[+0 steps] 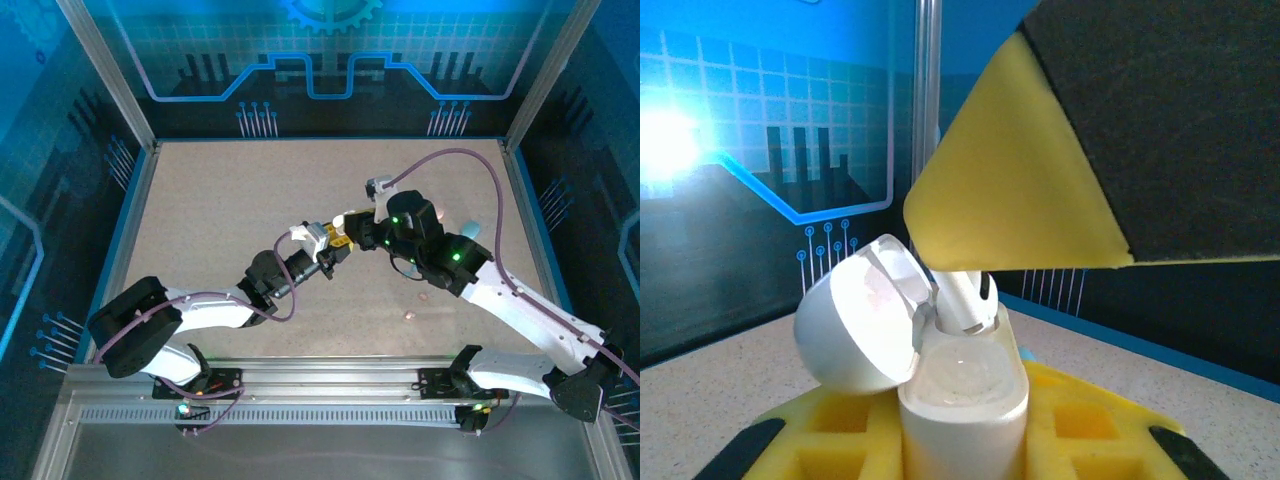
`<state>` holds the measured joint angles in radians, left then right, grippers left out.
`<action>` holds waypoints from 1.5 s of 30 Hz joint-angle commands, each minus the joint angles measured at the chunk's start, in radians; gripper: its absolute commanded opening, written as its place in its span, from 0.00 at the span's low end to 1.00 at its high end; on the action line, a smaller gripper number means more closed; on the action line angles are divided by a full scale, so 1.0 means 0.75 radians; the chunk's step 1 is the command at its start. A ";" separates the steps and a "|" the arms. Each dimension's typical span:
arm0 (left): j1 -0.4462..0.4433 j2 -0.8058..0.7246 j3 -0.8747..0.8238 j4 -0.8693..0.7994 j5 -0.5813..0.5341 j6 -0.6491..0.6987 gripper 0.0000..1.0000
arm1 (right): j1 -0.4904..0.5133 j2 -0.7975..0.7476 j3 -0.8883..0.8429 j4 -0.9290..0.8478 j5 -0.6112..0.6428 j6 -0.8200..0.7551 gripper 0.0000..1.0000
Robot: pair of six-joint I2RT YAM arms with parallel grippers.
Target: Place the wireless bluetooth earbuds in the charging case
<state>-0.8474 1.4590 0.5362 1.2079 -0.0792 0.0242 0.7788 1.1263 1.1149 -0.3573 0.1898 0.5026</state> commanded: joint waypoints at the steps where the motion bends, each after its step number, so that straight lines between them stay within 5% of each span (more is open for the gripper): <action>1: -0.013 0.016 0.052 0.084 -0.034 -0.019 0.19 | 0.030 0.013 0.041 0.063 -0.036 -0.029 0.28; 21: -0.018 0.011 0.048 0.140 -0.107 -0.080 0.19 | 0.058 0.011 -0.012 0.096 -0.042 -0.063 0.28; 45: -0.018 -0.030 0.034 0.133 -0.105 -0.041 0.19 | 0.057 -0.037 -0.005 0.034 -0.101 -0.113 0.40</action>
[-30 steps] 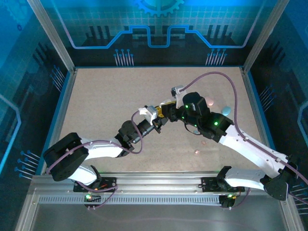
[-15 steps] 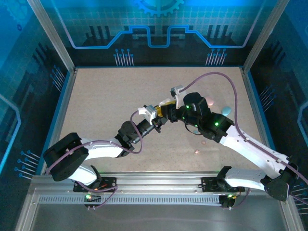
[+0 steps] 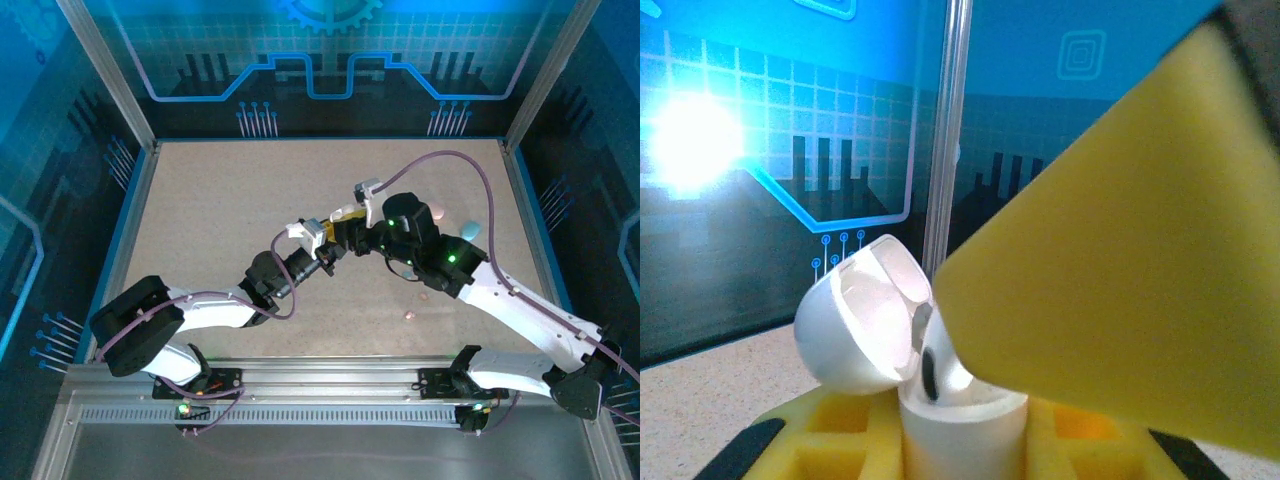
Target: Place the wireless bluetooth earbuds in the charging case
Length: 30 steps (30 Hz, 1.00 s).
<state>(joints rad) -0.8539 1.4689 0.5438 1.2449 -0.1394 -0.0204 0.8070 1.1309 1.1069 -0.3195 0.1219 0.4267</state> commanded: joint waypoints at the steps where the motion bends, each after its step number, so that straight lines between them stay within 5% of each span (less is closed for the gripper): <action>1: -0.009 -0.042 0.024 0.083 -0.026 0.023 0.19 | 0.019 -0.050 0.008 -0.020 -0.016 -0.012 0.41; 17: -0.009 -0.060 -0.071 0.089 0.058 0.154 0.22 | -0.076 -0.075 0.198 -0.168 0.015 0.012 0.54; 30: 0.021 -0.185 -0.125 -0.032 0.211 0.261 0.22 | -0.332 0.147 0.411 -0.442 -0.344 0.071 0.55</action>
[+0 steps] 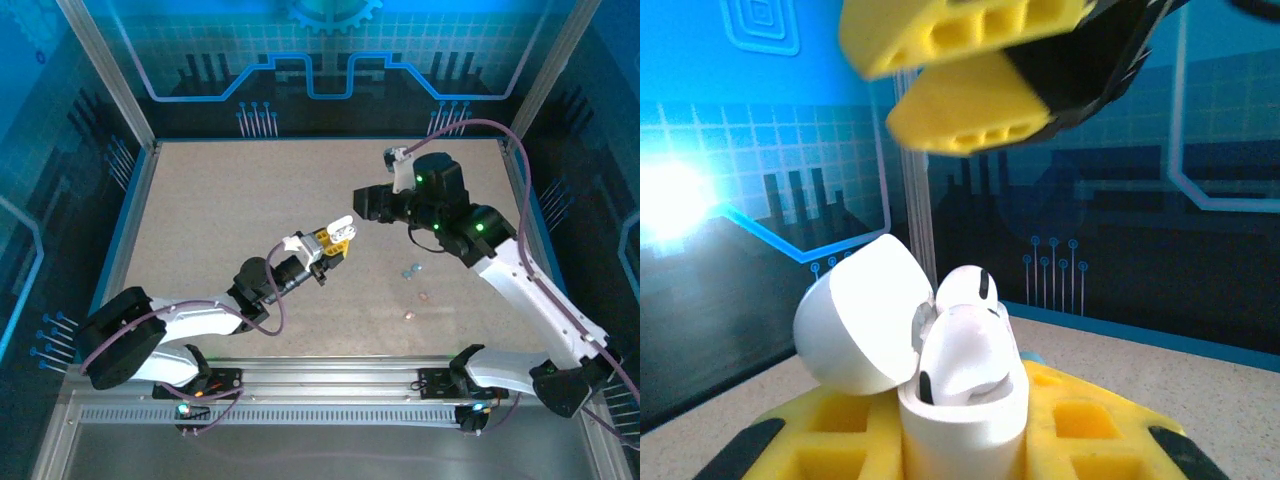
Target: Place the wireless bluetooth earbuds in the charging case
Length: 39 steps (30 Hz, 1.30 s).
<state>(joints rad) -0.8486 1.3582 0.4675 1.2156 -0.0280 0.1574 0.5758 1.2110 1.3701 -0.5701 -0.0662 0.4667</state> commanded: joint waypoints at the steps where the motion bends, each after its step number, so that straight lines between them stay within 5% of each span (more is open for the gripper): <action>1: 0.016 -0.043 -0.026 0.001 0.072 0.014 0.21 | -0.036 0.064 0.079 -0.138 -0.104 0.024 0.55; 6: 0.035 -0.077 -0.036 -0.037 0.112 -0.056 0.21 | -0.124 0.154 0.132 -0.196 -0.243 0.049 0.55; 18: 0.037 -0.225 0.095 -0.529 0.127 -0.118 0.21 | -0.404 0.377 0.411 -0.504 -0.726 0.148 0.59; 22: 0.037 -0.218 0.022 -0.398 0.200 -0.095 0.21 | -0.395 0.426 0.466 -0.595 -0.816 0.099 0.59; 26: 0.037 -0.244 0.019 -0.421 0.245 -0.104 0.21 | -0.351 0.407 0.510 -0.708 -0.699 0.028 0.60; 39: 0.038 -0.239 0.092 -0.444 0.295 -0.055 0.21 | -0.190 0.487 0.417 -0.833 -0.708 -0.098 0.59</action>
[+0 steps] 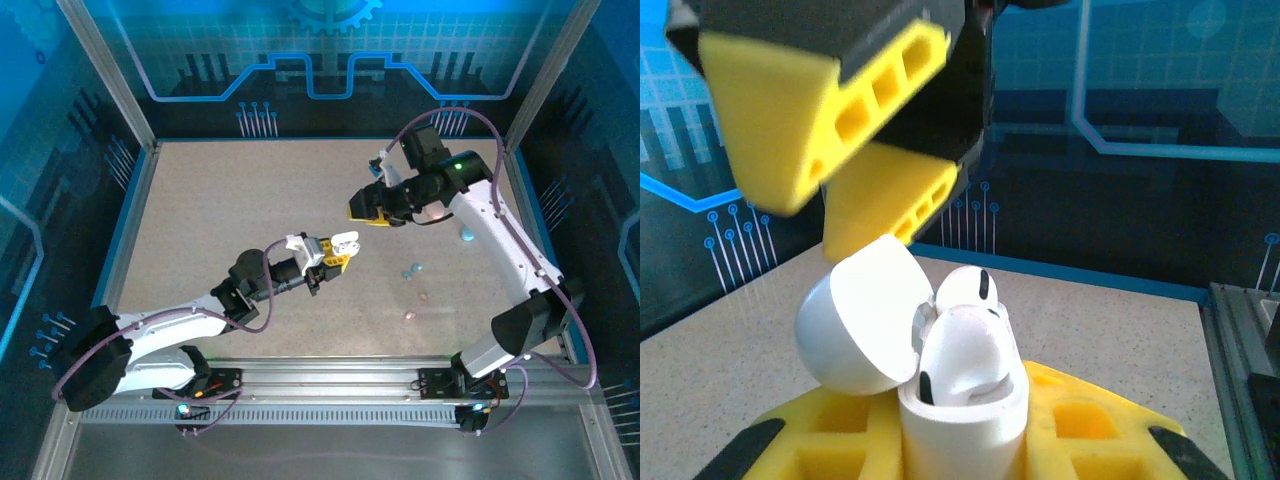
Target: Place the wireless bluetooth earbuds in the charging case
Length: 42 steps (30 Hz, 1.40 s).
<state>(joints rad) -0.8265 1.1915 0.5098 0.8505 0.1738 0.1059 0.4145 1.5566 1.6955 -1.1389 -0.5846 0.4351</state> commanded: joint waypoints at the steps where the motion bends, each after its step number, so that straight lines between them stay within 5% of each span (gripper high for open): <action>1: 0.010 -0.017 0.029 0.067 0.012 0.011 0.21 | 0.036 0.041 -0.009 -0.108 -0.011 -0.075 0.59; 19: 0.061 0.016 0.028 0.086 -0.044 -0.083 0.21 | 0.035 -0.128 -0.191 -0.107 -0.095 -0.118 0.54; 23: 0.061 0.032 0.038 0.041 -0.064 -0.109 0.21 | -0.004 -0.157 -0.163 -0.107 0.080 -0.076 0.59; 31: 0.177 0.155 0.074 -0.291 -0.125 -0.634 0.22 | -0.260 -0.514 -0.573 0.317 0.586 0.187 0.70; 36: 0.244 0.339 0.180 -0.507 -0.074 -0.892 0.21 | -0.390 -0.651 -0.776 0.468 0.580 0.255 0.77; 42: 0.324 0.574 0.310 -0.603 0.079 -1.039 0.19 | -0.456 -0.588 -0.804 0.431 0.520 0.236 0.78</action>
<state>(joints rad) -0.6014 1.5841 0.6941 0.4648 0.1635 -0.5621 0.0944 1.0969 1.1057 -0.8459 -0.1768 0.5991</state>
